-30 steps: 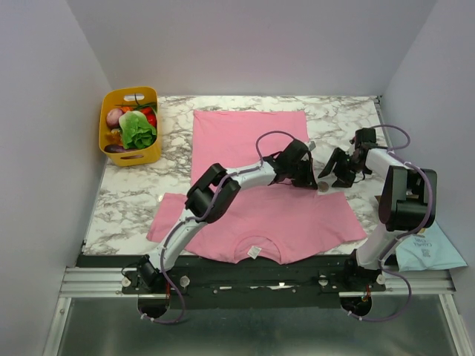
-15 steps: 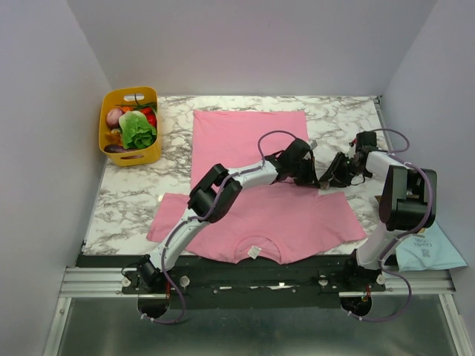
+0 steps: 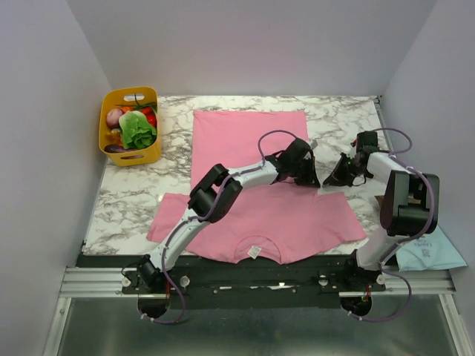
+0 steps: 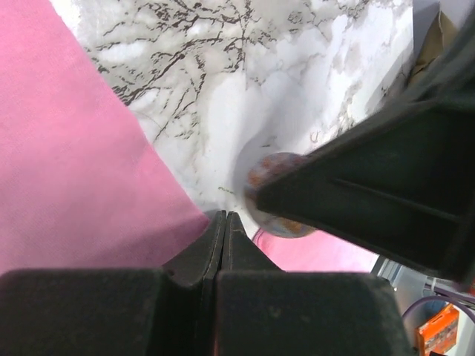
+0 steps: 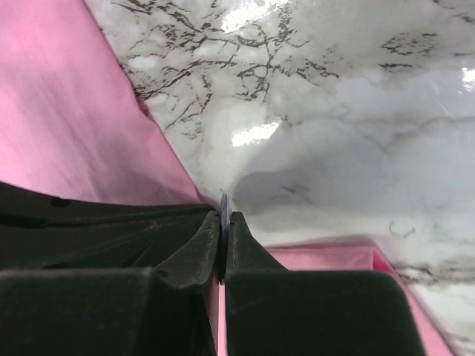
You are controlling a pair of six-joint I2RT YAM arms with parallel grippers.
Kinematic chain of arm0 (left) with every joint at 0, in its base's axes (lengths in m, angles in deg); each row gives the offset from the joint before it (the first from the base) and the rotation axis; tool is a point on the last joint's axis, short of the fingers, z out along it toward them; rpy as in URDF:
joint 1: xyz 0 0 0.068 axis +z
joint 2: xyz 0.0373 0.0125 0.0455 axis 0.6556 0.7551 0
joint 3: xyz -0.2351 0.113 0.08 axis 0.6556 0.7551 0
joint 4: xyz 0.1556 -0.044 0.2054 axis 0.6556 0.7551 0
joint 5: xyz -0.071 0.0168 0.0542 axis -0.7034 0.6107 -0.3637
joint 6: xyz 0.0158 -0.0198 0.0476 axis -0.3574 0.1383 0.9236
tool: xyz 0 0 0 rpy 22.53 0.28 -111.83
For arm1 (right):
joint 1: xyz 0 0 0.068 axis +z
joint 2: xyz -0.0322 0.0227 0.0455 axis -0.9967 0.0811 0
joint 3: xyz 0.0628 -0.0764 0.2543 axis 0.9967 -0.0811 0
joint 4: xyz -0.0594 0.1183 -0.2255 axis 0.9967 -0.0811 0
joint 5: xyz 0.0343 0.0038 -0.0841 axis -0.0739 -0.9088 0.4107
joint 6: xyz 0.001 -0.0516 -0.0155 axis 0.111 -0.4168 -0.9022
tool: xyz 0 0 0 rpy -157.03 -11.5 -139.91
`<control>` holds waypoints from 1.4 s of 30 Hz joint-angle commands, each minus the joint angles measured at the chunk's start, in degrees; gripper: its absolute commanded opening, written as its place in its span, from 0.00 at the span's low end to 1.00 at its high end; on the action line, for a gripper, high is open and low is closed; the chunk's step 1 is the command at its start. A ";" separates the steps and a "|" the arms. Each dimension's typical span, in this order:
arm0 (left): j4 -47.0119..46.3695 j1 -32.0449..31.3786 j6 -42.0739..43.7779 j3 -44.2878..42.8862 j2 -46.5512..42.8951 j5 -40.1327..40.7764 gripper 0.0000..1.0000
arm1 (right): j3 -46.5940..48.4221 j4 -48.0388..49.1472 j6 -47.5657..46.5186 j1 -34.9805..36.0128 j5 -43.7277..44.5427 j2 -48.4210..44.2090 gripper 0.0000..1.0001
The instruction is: Pin the brooch onto the clothing
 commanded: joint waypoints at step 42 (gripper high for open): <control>18.82 30.46 12.44 64.56 -85.53 26.50 0.87 | 36.73 -34.37 11.21 62.48 67.67 26.90 0.20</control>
